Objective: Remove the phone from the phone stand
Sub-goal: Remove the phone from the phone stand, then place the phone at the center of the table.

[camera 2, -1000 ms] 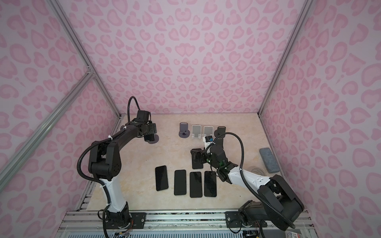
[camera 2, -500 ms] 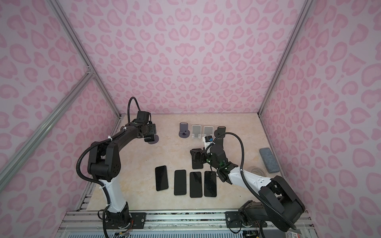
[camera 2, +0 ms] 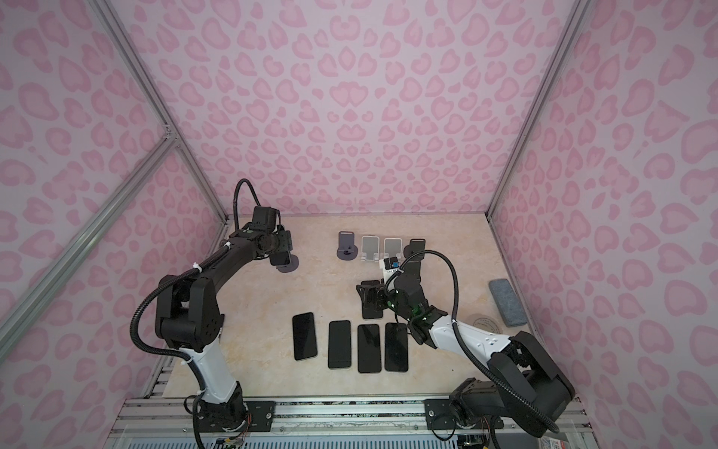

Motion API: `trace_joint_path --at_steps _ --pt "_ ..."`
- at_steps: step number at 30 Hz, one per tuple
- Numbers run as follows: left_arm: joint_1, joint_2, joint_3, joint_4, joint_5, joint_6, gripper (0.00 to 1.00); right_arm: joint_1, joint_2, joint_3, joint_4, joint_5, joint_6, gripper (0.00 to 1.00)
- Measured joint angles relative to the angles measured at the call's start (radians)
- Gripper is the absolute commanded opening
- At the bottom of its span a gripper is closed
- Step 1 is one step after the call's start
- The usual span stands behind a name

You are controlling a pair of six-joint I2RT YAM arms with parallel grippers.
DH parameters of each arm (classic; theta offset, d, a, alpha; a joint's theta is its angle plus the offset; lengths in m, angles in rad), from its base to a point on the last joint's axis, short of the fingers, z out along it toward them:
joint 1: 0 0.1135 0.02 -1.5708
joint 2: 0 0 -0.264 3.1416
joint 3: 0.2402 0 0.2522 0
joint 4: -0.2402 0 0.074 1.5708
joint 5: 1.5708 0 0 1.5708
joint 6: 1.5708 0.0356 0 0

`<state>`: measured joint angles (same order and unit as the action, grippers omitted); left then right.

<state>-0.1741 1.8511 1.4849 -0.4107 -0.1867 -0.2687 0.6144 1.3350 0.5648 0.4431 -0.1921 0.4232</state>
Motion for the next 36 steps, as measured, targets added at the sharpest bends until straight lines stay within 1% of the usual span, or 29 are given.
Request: trace_joint_path --at_steps 7,13,20,25,31,36 --pt "-0.037 -0.113 -0.007 -0.014 -0.001 0.005 0.61 0.01 -0.006 -0.026 0.056 -0.048 0.003 0.95" --pt "-0.126 -0.221 -0.085 -0.037 -0.004 -0.006 0.6 0.04 -0.043 -0.058 0.087 0.016 -0.024 0.95" --pt "-0.233 -0.286 -0.166 -0.072 -0.005 -0.052 0.6 0.047 -0.034 -0.087 0.131 0.07 -0.024 0.95" --pt "-0.296 -0.27 -0.174 -0.09 -0.012 -0.076 0.59 0.046 -0.022 -0.094 0.142 0.12 -0.019 0.94" --pt "-0.336 -0.181 -0.161 -0.122 -0.003 -0.098 0.58 0.046 -0.021 -0.088 0.129 0.171 -0.016 0.94" --pt "-0.358 -0.064 -0.067 -0.183 0.037 -0.096 0.56 0.045 -0.023 -0.078 0.111 0.176 -0.016 0.94"
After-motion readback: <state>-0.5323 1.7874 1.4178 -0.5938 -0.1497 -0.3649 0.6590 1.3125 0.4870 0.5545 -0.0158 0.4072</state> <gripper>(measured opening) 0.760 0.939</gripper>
